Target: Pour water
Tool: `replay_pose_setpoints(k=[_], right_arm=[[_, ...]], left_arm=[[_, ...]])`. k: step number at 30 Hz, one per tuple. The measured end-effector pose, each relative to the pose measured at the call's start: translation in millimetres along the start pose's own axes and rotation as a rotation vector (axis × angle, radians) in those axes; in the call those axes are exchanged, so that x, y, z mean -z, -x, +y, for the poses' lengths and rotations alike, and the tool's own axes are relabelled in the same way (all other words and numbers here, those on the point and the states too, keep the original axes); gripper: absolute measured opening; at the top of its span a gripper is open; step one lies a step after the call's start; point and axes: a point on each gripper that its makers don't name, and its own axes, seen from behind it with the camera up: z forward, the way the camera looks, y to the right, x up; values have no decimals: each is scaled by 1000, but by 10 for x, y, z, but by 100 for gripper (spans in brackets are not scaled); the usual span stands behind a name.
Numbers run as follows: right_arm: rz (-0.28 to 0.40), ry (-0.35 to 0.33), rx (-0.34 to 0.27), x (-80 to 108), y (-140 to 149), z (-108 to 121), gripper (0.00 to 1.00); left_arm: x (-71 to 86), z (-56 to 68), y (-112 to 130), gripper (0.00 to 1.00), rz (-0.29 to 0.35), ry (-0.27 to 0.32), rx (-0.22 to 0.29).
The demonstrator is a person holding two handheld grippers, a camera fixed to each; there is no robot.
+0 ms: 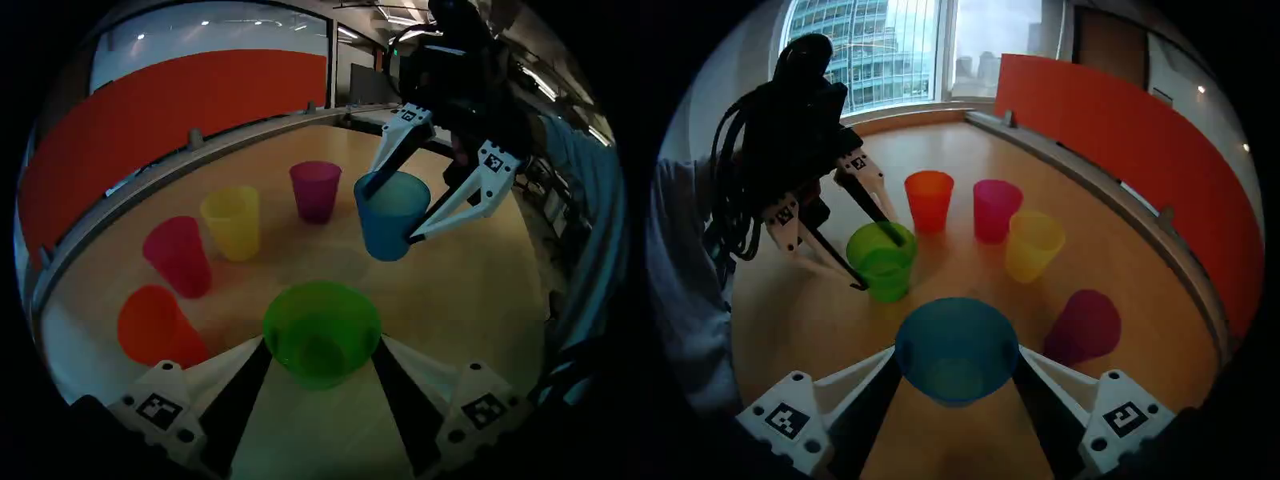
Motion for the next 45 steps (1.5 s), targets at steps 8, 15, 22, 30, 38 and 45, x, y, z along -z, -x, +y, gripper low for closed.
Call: replay_pose_setpoints(k=[8,15,22,30,38,45], right_arm=[[1,-3,-5,-23,13,-31,92],[0,-4,-6,-41,35,-61,92],[-1,-5,-16,-57,61,-85,92],[9,-14,-34,-128,80,-135,92],[8,-21,-41,-203,125,-179,92],[5,-13,-42,-232,179,-179,92]], left_arm=[[13,-24,39,85,5,-2,16],[13,-23,39,86,4,0,25],[39,-27,60,98,-1,-2,27],[110,-44,147,98,-16,-13,23],[205,-52,227,98,-19,-30,25],[295,-79,272,98,-12,-54,23]])
